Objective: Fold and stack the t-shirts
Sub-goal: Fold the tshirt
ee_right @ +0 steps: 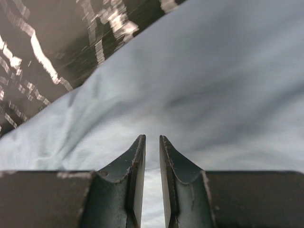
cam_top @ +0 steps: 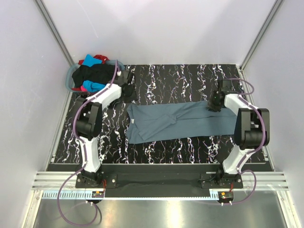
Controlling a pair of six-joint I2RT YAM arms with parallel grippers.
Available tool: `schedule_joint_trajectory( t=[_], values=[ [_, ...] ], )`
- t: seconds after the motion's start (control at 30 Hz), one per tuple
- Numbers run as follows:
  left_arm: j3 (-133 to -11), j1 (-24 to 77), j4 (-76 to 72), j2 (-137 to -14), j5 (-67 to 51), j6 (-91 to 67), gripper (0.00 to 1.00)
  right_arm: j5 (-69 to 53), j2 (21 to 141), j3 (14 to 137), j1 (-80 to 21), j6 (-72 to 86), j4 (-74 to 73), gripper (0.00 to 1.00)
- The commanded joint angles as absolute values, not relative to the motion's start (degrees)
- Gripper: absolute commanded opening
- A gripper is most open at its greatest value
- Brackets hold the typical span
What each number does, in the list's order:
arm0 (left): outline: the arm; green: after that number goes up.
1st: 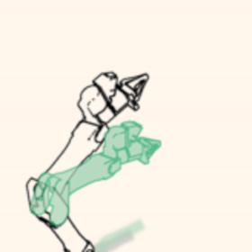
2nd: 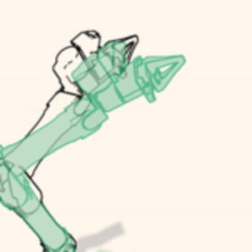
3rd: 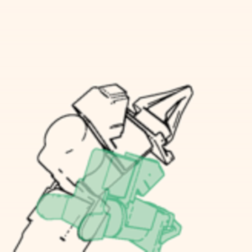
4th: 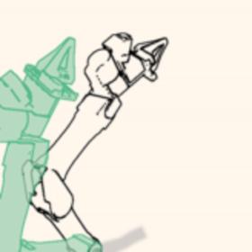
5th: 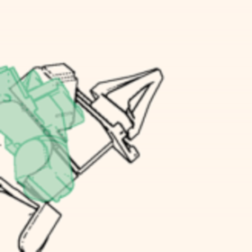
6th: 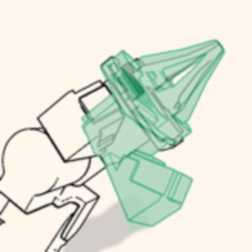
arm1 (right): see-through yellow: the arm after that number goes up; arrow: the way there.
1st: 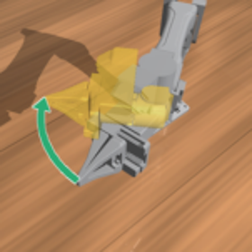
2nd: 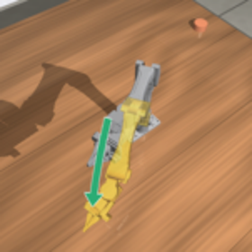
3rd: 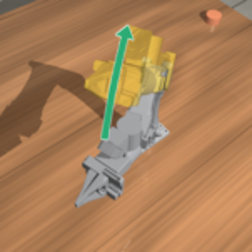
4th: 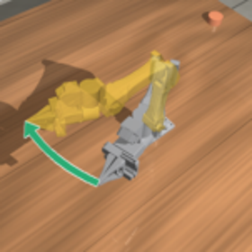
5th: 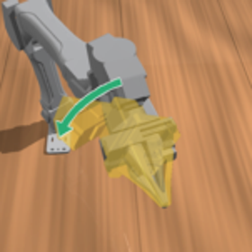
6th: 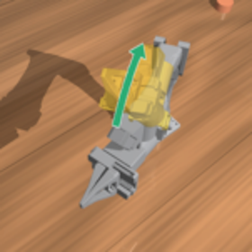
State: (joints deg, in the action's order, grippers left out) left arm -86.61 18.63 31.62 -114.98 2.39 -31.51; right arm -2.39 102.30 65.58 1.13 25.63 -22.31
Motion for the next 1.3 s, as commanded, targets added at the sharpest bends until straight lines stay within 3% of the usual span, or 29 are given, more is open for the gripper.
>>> schedule_joint_trajectory(
  t=[0.0, 0.27, 0.57, 0.87, 1.27],
  values=[
    [-92.4, 18.8, 30.8, -109.4, -1.9, -29.3, 0.41, 5.4, 96.7, 67.4, 3.9, 26.9, -25.7, 0.25],
    [-87.1, 23.7, 31.6, -98.9, -6.8, -30.2, 0.43, 9.0, 96.6, 72.9, 11.6, 36.3, -35.2, 0.27],
    [-65.2, 30.6, 16.1, -90.1, -13.8, -37.4, 0.43, 6.2, 99.5, 76.5, 20.1, 37.6, -40.2, 0.29],
    [-54.4, 30.8, 10.1, -93.9, -10.5, -39.1, 0.43, 6.1, 105.0, 78.3, 22.9, 37.5, -40.3, 0.29],
    [-50.8, 30.8, 8.6, -98.0, -8.4, -38.4, 0.43, 4.2, 109.5, 80.9, 22.9, 37.1, -38.4, 0.33]
  ],
)
